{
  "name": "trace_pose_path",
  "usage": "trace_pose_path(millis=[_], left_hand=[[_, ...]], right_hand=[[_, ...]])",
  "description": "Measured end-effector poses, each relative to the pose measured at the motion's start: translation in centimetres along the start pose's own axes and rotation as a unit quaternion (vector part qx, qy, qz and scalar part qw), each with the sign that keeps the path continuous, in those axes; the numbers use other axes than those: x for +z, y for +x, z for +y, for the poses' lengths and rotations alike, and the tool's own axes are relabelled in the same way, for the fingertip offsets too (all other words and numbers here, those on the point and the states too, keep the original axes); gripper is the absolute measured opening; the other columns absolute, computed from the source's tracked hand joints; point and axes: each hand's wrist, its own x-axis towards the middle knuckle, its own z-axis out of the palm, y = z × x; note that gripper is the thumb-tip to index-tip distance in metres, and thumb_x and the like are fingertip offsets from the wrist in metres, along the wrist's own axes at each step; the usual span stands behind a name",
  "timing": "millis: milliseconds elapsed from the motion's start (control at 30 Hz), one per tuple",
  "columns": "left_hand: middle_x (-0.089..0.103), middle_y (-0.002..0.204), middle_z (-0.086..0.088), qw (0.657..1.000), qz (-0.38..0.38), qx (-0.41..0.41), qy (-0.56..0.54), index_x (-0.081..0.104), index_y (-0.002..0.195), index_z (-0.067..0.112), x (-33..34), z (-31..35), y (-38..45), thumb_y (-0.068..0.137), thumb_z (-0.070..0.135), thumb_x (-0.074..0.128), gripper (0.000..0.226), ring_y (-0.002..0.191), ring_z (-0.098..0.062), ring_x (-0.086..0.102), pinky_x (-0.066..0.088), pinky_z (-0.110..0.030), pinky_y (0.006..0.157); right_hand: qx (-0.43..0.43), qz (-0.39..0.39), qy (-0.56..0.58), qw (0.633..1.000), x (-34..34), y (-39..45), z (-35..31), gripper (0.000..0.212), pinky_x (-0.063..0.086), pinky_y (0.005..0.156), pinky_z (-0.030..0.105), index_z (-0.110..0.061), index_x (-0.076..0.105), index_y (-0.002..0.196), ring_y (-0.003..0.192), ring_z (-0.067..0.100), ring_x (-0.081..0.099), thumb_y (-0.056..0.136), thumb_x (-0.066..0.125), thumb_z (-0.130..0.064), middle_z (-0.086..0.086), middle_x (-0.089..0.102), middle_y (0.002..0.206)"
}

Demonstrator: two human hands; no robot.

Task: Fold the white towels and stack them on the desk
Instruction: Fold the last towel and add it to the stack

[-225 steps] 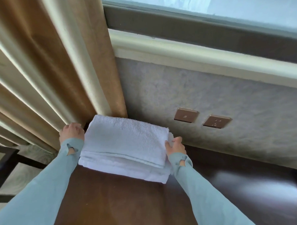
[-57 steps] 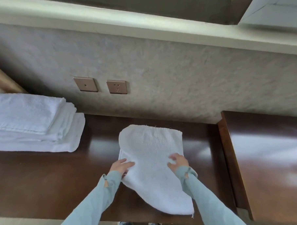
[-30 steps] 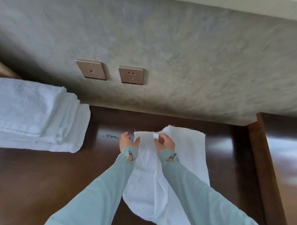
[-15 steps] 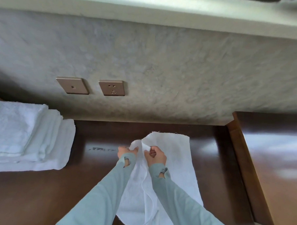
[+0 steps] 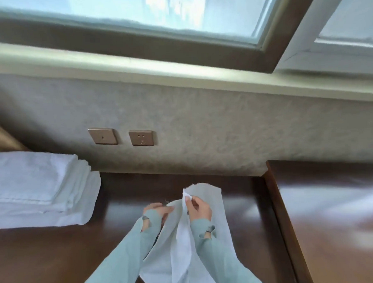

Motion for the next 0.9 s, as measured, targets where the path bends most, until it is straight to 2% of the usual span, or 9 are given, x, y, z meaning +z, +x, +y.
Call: trace_pose_path(millis=[100, 200, 300, 367, 467, 567, 667, 833, 900], left_hand=[[0.068, 0.067, -0.001, 0.995, 0.015, 0.068, -0.064, 0.07, 0.089, 0.009, -0.5, 0.8, -3.7, 0.071, 0.004, 0.078, 0.02, 0.065, -0.017, 0.063, 0.053, -0.026, 0.075], [0.07, 0.062, -0.004, 0.985, -0.017, 0.097, -0.144, 0.073, 0.091, 0.001, -0.3, 1.8, -6.5, 0.074, 0.0, 0.075, 0.017, 0.07, -0.023, 0.065, 0.056, -0.03, 0.08], [0.069, 0.052, -0.002, 0.97, -0.053, 0.115, -0.209, 0.069, 0.084, 0.0, 0.5, 3.1, -8.7, 0.078, -0.007, 0.069, 0.009, 0.05, -0.014, 0.067, 0.057, -0.02, 0.059], [0.067, 0.048, 0.002, 0.966, -0.054, 0.131, -0.217, 0.066, 0.082, 0.0, 0.9, 4.2, -9.5, 0.079, -0.007, 0.068, 0.008, 0.042, -0.006, 0.064, 0.054, -0.013, 0.05], [0.066, 0.047, 0.004, 0.961, -0.066, 0.158, -0.216, 0.065, 0.084, 0.0, 1.1, 5.5, -10.3, 0.08, -0.005, 0.067, 0.007, 0.042, -0.003, 0.063, 0.053, -0.011, 0.048], [0.068, 0.05, 0.001, 0.958, -0.08, 0.175, -0.214, 0.065, 0.084, 0.0, 1.2, 6.3, -10.5, 0.079, -0.005, 0.068, 0.008, 0.044, -0.004, 0.064, 0.053, -0.011, 0.048], [0.07, 0.068, -0.005, 0.955, -0.083, 0.182, -0.22, 0.068, 0.083, 0.002, 1.2, 6.4, -10.4, 0.077, -0.002, 0.071, 0.008, 0.052, -0.006, 0.067, 0.054, -0.013, 0.053], [0.071, 0.062, 0.001, 0.952, -0.08, 0.195, -0.221, 0.069, 0.082, 0.008, 1.2, 6.9, -10.5, 0.074, 0.003, 0.076, 0.011, 0.07, -0.013, 0.065, 0.056, -0.021, 0.073], [0.072, 0.068, -0.002, 0.952, -0.078, 0.202, -0.218, 0.069, 0.076, 0.01, 1.3, 7.2, -10.7, 0.072, 0.004, 0.077, 0.011, 0.074, -0.016, 0.066, 0.055, -0.025, 0.08]], right_hand=[[-0.012, -0.032, -0.02, 0.999, -0.9, -0.7, -1.5, 0.031, 0.039, 0.061, 0.015, -0.004, 0.065, 0.075, 0.066, 0.015, 0.05, 0.092, 0.053, -0.027, 0.002, 0.055, 0.066], [-0.031, -0.007, -0.034, 0.999, -1.7, -1.1, -3.5, 0.032, 0.037, 0.055, 0.01, 0.001, 0.066, 0.078, 0.062, 0.019, 0.052, 0.089, 0.056, -0.027, 0.006, 0.057, 0.065], [-0.073, 0.038, 0.004, 0.997, -2.2, -1.5, -6.1, 0.012, 0.042, 0.059, 0.007, -0.011, 0.068, 0.076, 0.058, 0.007, 0.054, 0.084, 0.064, -0.019, -0.004, 0.058, 0.062], [-0.095, 0.063, 0.018, 0.993, -2.4, -1.7, -7.6, 0.01, 0.04, 0.057, 0.004, -0.016, 0.064, 0.073, 0.052, 0.002, 0.052, 0.082, 0.066, -0.018, -0.006, 0.055, 0.059], [-0.123, 0.061, 0.028, 0.99, -3.0, -1.4, -8.9, 0.011, 0.039, 0.053, 0.009, -0.016, 0.062, 0.069, 0.049, -0.006, 0.051, 0.078, 0.069, -0.015, -0.009, 0.053, 0.055], [-0.13, 0.037, 0.0, 0.991, -3.6, -1.1, -9.6, 0.012, 0.04, 0.052, 0.008, -0.015, 0.06, 0.068, 0.047, -0.005, 0.051, 0.074, 0.071, -0.013, -0.01, 0.051, 0.054], [-0.111, 0.049, 0.004, 0.993, -4.2, -1.1, -10.1, 0.012, 0.04, 0.049, 0.008, -0.012, 0.06, 0.066, 0.047, 0.002, 0.047, 0.073, 0.07, -0.013, -0.007, 0.052, 0.054], [-0.108, 0.117, 0.052, 0.986, -6.0, -1.1, -11.0, 0.021, 0.038, 0.05, 0.006, -0.017, 0.055, 0.06, 0.045, 0.003, 0.049, 0.074, 0.069, -0.01, -0.007, 0.051, 0.053], [-0.13, 0.106, 0.049, 0.985, -6.5, -1.4, -11.2, 0.025, 0.039, 0.051, 0.005, -0.02, 0.054, 0.058, 0.047, -0.004, 0.052, 0.075, 0.069, -0.009, -0.008, 0.052, 0.053]])
